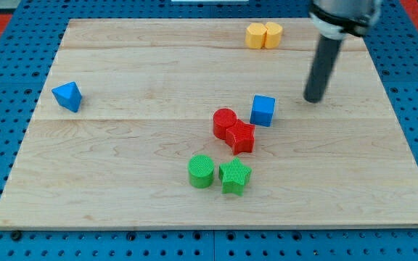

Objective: Move the blue cube to the right of the blue triangle

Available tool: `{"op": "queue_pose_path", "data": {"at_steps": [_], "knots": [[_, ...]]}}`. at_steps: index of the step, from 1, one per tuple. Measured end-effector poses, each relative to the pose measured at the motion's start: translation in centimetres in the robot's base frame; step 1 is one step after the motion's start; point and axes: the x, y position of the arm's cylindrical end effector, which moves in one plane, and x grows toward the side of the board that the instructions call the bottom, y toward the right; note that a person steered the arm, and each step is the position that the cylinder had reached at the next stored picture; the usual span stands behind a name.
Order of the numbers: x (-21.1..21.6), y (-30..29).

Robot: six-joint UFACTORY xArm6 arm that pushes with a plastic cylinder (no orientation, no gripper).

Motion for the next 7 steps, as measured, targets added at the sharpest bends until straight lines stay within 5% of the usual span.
{"op": "queue_pose_path", "data": {"at_steps": [2,3,5,6,7], "knots": [[1.0,-15.2],[1.5,-14.8],[-0.2,-29.2],[-1.3,-32.3],[3.1,-32.6]]}}
